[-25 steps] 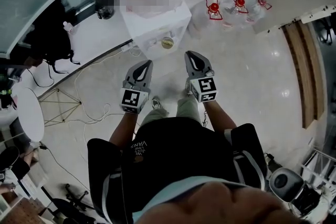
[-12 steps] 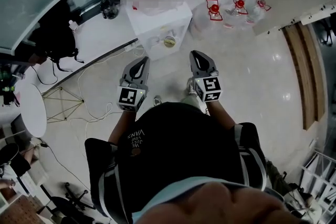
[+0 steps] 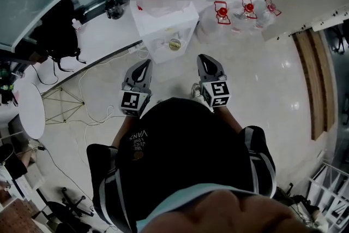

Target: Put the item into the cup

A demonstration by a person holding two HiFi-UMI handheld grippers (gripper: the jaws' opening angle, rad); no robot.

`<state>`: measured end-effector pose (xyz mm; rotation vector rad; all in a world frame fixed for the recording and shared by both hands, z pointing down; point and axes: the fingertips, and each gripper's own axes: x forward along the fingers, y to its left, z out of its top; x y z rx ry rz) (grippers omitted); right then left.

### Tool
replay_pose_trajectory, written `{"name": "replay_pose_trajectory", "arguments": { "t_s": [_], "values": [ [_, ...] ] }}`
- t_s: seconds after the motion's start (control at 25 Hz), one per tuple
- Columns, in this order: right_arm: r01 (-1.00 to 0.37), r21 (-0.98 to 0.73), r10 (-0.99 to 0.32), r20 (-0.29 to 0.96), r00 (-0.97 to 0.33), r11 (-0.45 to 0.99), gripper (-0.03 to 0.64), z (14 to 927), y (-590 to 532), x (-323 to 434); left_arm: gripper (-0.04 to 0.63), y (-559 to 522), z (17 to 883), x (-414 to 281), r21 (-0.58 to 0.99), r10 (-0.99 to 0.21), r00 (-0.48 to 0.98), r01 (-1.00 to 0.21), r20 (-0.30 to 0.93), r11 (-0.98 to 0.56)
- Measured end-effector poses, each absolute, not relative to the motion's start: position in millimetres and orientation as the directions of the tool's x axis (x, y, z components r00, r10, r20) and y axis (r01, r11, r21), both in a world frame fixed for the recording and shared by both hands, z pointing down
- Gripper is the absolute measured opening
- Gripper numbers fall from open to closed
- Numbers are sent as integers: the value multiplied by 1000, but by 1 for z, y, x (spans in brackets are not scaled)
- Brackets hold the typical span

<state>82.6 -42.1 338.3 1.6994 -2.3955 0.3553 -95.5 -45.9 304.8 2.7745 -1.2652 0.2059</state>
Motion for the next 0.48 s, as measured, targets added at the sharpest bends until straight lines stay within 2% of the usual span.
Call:
{"name": "replay_pose_trajectory", "arguments": {
  "t_s": [0.48],
  "values": [
    [-936, -86, -892, 282, -352, 342, 46, 333, -55, 89, 20, -53, 304, -90, 25, -769, 623, -779, 143, -627]
  ]
}}
